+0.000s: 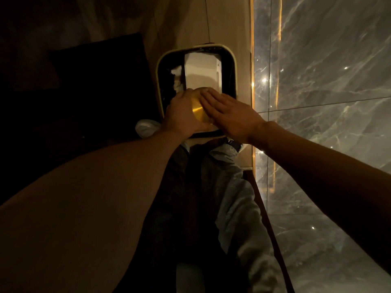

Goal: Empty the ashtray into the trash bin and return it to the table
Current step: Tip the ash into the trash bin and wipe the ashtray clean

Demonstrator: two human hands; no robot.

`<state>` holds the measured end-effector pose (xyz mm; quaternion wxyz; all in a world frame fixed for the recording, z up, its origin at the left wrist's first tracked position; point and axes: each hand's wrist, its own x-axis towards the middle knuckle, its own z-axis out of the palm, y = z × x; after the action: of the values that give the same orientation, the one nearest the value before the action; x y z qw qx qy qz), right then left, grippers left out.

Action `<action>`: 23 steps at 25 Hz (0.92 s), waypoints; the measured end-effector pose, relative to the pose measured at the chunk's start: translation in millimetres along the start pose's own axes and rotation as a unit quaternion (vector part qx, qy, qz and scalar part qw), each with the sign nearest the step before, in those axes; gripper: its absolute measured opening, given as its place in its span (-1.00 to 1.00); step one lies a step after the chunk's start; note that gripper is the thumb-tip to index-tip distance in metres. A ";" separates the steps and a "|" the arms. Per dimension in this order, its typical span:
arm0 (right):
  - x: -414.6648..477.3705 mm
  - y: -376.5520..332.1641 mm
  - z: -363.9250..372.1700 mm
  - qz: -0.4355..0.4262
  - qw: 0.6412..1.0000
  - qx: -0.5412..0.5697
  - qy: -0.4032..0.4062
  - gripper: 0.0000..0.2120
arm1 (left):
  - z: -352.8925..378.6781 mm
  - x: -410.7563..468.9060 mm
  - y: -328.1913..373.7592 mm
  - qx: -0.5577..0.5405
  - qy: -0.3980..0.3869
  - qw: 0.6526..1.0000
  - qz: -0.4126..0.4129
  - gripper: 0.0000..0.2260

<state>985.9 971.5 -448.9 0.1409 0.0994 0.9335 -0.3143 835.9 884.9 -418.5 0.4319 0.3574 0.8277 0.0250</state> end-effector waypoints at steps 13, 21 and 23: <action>-7.5 9.8 -29.8 0.199 0.905 0.374 0.029 -0.58 | 1.6 -2.7 4.6 0.005 -0.040 0.999 0.006 -0.05; -17.0 16.7 -34.3 0.278 0.741 0.609 0.052 -0.65 | -7.5 -10.9 19.2 -0.152 -0.078 0.980 -0.105 -0.09; -21.1 16.4 -41.2 0.276 0.737 0.614 0.062 -0.73 | -9.5 -9.4 21.2 -0.255 -0.102 0.948 -0.161 -0.31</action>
<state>1002.0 1007.5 -419.8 0.0720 0.4372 0.4761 -0.7596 844.5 897.4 -398.5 0.5892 0.0978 0.7916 0.1290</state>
